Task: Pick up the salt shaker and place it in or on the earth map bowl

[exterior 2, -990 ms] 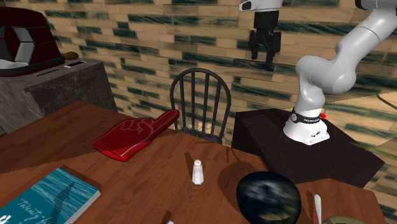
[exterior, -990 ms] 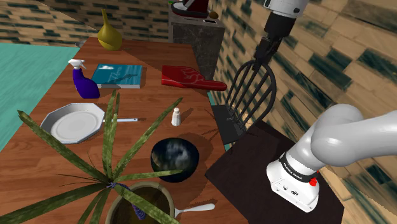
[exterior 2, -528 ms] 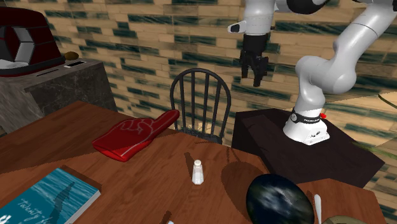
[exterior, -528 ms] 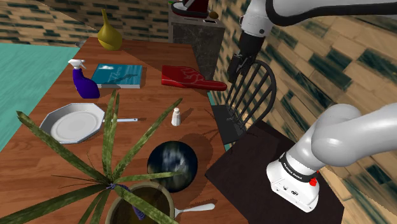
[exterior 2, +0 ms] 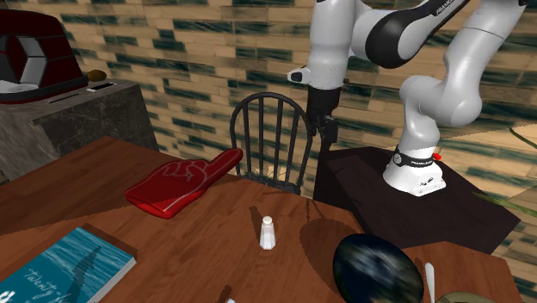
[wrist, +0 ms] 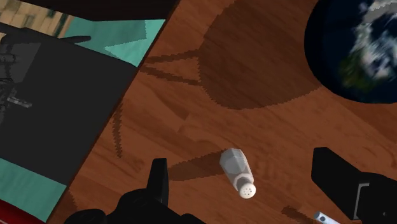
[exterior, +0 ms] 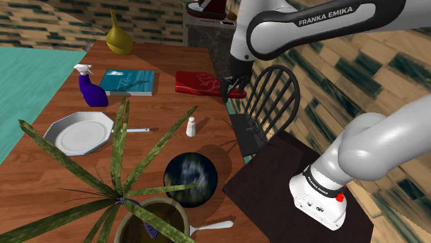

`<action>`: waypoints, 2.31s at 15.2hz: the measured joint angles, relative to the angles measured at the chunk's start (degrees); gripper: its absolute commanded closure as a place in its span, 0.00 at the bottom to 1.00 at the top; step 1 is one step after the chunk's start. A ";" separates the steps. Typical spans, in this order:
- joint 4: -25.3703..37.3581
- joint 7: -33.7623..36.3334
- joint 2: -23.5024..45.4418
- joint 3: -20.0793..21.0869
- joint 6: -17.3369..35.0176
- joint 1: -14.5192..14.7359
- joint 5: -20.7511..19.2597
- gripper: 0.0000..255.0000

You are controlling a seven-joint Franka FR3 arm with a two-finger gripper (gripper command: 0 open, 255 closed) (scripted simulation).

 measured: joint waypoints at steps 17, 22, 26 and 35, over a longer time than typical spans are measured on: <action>20.44 22.93 39.09 2.98 17.27 2.73 -17.53 0.00; 24.17 25.30 45.00 1.67 19.12 3.97 -19.99 0.00; 24.25 26.09 47.37 1.03 21.34 4.31 -20.99 0.00; 24.19 26.22 47.69 0.93 21.76 4.36 -21.15 1.00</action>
